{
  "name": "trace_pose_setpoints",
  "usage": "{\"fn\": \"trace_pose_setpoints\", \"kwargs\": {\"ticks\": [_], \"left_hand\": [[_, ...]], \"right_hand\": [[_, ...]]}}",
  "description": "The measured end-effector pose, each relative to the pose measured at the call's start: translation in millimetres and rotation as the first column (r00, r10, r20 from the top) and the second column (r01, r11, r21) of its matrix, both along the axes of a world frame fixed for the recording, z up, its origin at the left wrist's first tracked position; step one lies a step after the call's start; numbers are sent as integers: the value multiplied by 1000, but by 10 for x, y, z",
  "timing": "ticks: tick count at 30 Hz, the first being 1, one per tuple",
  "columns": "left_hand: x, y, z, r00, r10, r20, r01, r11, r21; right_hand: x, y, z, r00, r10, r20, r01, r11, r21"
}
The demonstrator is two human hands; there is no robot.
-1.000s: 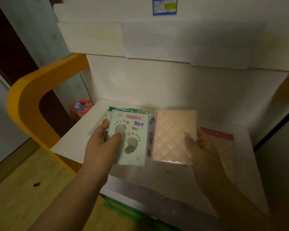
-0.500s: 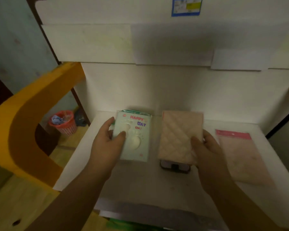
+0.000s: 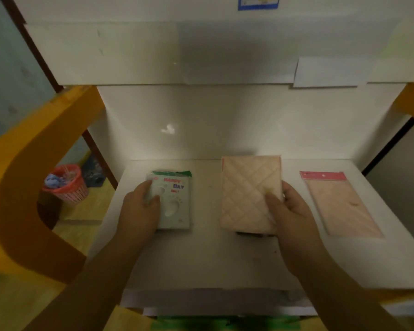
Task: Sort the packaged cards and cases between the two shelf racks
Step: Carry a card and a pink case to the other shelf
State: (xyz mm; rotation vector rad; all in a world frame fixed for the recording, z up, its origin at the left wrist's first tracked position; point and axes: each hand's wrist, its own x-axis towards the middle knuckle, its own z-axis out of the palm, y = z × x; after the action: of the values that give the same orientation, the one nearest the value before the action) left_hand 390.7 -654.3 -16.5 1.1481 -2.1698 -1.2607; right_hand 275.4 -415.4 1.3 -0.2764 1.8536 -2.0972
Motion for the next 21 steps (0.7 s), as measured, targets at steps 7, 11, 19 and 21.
{"fn": "trace_pose_setpoints", "kwargs": {"ticks": [7, 11, 19, 21], "left_hand": [[-20, -121, -161, 971, -42, 235, 81, 984, -158], [-25, -23, -120, 950, -21, 313, 103, 963, -248], [-104, 267, 3, 969, -104, 224, 194, 880, -434], [-163, 393, 54, 965, -179, 189, 250, 846, -471]], "right_hand": [[21, 13, 17, 1000, 6, 1, -6, 1000, -13], [35, 30, 9, 1000, 3, 3, -3, 1000, -13], [-37, 171, 71, 1000, 10, -17, -10, 1000, 6], [-64, 230, 96, 1000, 5, -17, -5, 1000, 2]]}}
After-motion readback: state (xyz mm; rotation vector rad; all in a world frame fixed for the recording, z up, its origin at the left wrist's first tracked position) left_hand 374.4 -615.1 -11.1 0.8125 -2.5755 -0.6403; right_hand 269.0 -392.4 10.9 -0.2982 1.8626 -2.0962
